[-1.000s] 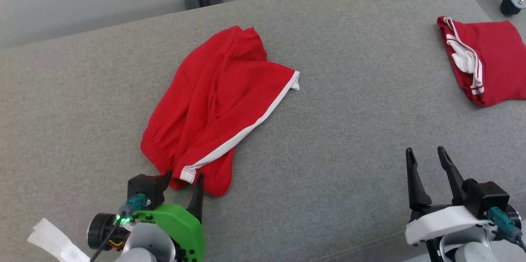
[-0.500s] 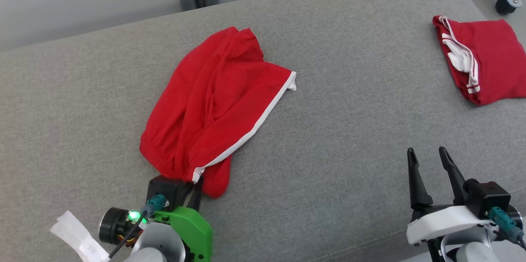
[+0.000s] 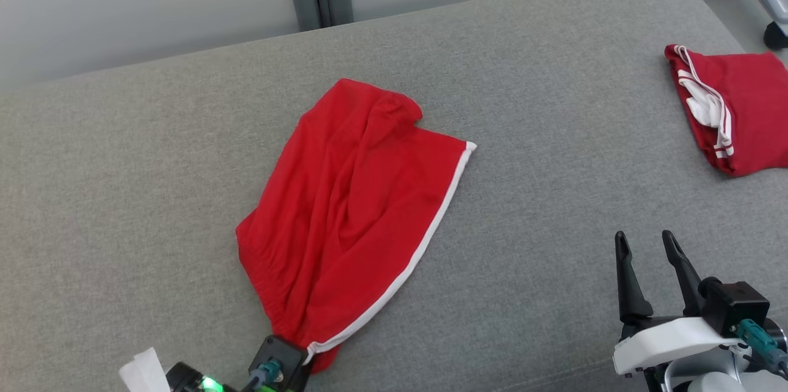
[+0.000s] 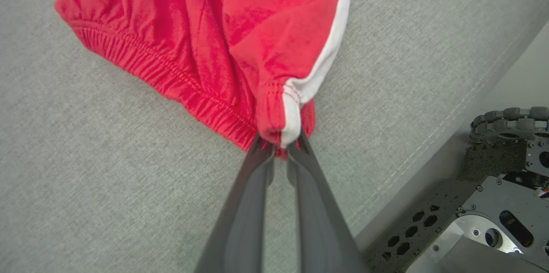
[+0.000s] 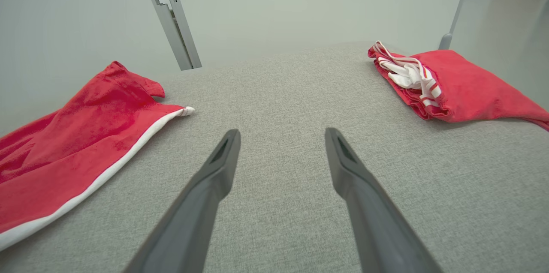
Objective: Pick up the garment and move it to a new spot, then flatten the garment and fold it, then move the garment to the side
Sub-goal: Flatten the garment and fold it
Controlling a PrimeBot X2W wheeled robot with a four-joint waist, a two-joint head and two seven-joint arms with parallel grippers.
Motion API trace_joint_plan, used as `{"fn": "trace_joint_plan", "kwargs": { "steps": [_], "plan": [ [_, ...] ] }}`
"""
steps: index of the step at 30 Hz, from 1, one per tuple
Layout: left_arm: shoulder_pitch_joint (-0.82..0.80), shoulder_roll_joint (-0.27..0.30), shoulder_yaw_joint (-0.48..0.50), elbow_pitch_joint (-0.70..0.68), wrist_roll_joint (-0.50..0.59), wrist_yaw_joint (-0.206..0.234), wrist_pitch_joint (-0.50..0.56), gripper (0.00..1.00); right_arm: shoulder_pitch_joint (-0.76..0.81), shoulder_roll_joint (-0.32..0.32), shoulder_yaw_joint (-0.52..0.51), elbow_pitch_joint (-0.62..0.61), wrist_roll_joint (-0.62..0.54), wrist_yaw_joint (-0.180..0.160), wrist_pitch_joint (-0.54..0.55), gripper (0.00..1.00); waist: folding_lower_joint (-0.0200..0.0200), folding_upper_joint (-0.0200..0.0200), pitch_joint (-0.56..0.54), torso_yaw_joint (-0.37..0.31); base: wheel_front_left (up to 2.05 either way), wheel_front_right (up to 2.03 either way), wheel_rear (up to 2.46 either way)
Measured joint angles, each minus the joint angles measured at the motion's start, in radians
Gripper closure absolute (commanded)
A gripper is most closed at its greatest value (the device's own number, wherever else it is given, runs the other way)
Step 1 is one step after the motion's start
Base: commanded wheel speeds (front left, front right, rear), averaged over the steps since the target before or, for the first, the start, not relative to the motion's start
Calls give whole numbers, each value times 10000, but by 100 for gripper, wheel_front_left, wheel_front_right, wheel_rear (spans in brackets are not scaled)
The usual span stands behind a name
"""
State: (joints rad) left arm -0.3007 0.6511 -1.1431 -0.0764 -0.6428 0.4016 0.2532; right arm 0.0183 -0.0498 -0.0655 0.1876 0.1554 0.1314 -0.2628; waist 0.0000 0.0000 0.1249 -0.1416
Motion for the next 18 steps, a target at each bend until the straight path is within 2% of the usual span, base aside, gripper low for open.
{"fn": "trace_joint_plan", "kwargs": {
  "steps": [5,6,7,8,13,18],
  "plan": [
    [330,251,157,579,-73,391,-209,100,68,0,-61,2,-8,0,-2,0,0,0,-69,119,0,0,0],
    [366,247,247,700,-121,408,-382,77,95,0,-77,4,-13,0,0,0,0,0,-77,144,0,0,0],
    [405,242,322,813,-121,491,-562,35,124,-2,-82,2,-21,0,0,0,0,0,-85,166,0,0,0],
    [435,242,370,895,-125,506,-658,0,146,-2,-98,0,-27,0,0,0,0,0,-91,187,0,0,0],
    [881,230,516,1093,-614,481,-823,0,226,0,-176,-15,-94,0,-2,0,0,0,-160,373,0,0,0],
    [1592,226,1570,932,-1313,1287,-1971,0,337,-2,-483,-213,-270,0,0,0,0,0,-303,727,0,0,0]
  ]
}}
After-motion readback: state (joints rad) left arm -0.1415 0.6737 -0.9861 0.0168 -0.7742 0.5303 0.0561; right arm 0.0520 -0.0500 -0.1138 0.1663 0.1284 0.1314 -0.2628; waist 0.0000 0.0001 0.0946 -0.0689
